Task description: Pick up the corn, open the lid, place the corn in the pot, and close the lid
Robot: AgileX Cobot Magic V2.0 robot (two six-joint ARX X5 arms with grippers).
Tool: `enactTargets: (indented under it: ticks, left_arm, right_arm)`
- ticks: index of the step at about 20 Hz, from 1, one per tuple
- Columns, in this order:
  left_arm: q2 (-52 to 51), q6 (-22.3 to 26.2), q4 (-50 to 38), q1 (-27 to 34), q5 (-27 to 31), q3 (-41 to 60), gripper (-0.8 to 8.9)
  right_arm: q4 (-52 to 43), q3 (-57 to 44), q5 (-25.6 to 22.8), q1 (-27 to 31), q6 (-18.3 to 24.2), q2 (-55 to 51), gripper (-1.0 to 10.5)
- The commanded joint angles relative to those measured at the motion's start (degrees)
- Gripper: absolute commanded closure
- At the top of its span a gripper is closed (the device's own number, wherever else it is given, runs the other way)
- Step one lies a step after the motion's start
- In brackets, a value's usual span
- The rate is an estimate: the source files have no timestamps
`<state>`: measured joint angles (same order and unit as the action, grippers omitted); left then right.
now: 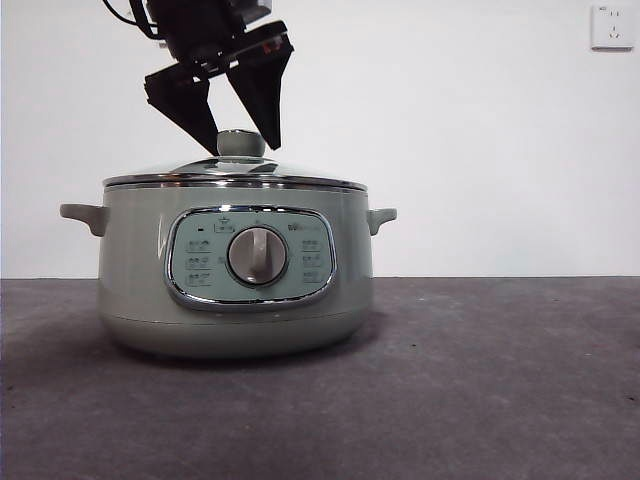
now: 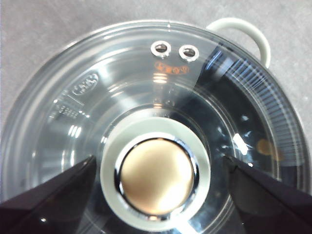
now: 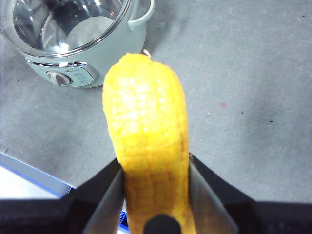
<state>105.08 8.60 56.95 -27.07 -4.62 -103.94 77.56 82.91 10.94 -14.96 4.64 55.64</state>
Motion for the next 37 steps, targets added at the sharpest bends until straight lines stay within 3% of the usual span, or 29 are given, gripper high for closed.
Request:
enactTargets:
  ticks: [1,4,7,16,20,22,24,31,37]
  left_arm:
    - [0.9,0.5,0.0,-0.3,0.2,0.0,4.83]
    - [0.9,0.7,0.2,-0.4,0.2,0.0,5.52]
    - [0.9,0.7,-0.1,-0.4,0.2,0.0,8.34]
    - [0.0,0.6,1.6,-0.2,0.2,-3.4,8.23]
    - [-0.2,0.6,6.4,-0.2,0.2,-10.4,8.23]
    - [-0.9,0.6,9.1,-0.2,1.4,-12.9,8.23]
    - [-2.8,0.6,10.7,0.2,3.6,-13.0,8.23]
    - [-11.3,0.7,16.8,5.4,7.6,-13.0,8.23]
    - [-19.9,1.1,18.5,12.7,7.6,-13.0,8.23]
  right_arm:
    - [1.4,-0.3,0.2,-0.1,-0.6,0.0,9.6]
    - [1.4,-0.3,0.2,-0.1,-0.6,0.0,9.6]
    - [1.4,-0.3,0.2,-0.1,-0.6,0.0,9.6]
    - [0.6,-0.3,0.2,-0.1,-1.9,2.3,9.6]
    - [-5.6,-0.3,0.3,-0.1,-4.0,6.4,9.6]
    - [-10.3,-0.2,2.7,-0.6,-6.1,9.2,9.6]
    - [-15.1,-0.2,4.8,-3.1,-8.4,13.1,9.6]
    - [-33.7,2.2,4.7,-16.3,-15.7,32.0,9.6]
    - [-34.4,19.4,1.2,-23.4,-17.1,50.5,9.6]
